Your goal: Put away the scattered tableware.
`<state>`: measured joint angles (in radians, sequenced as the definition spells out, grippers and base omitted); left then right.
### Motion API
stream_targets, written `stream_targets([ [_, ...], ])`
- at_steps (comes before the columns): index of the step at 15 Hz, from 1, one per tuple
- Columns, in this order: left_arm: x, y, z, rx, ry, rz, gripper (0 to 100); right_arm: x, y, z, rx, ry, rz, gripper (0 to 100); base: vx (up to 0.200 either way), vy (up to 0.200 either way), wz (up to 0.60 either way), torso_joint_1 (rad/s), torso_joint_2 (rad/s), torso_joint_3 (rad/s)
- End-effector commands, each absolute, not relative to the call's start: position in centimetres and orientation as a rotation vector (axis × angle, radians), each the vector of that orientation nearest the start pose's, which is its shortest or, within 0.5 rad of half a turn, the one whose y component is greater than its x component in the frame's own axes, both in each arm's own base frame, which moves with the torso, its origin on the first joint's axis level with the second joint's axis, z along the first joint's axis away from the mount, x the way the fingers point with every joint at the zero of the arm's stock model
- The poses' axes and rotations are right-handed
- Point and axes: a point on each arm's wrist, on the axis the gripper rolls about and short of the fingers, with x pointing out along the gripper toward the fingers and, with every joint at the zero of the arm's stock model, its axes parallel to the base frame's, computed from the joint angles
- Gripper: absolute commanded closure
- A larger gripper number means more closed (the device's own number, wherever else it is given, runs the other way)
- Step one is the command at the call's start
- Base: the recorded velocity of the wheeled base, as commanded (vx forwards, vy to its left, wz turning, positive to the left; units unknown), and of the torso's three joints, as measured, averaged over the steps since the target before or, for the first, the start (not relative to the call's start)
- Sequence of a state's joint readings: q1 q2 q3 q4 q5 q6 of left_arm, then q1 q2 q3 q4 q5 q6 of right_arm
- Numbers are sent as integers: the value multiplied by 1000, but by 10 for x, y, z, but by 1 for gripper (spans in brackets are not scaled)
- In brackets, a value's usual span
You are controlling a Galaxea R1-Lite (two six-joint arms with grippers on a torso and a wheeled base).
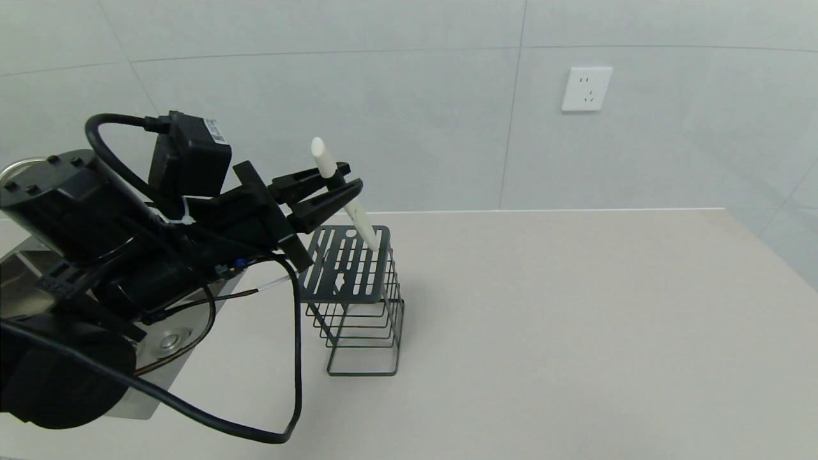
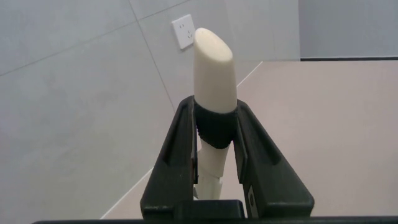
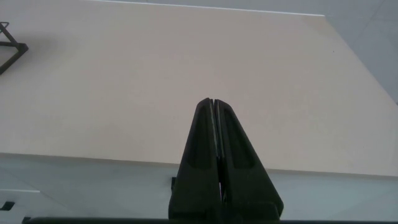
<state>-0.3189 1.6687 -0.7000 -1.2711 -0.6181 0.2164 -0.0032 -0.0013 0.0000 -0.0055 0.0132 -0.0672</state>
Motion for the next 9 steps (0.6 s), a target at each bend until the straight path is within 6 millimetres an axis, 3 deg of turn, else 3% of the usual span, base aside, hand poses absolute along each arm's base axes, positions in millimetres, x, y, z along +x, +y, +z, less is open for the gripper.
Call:
stream_targets([
  [1, 265, -101, 222, 243, -392, -896, 100, -23, 0, 76, -68, -6, 11, 100, 0, 0, 0, 0, 0, 0],
  [9, 263, -109, 211, 239, -355, -929, 100, -23, 0, 76, -68, -6, 11, 100, 0, 0, 0, 0, 0, 0],
])
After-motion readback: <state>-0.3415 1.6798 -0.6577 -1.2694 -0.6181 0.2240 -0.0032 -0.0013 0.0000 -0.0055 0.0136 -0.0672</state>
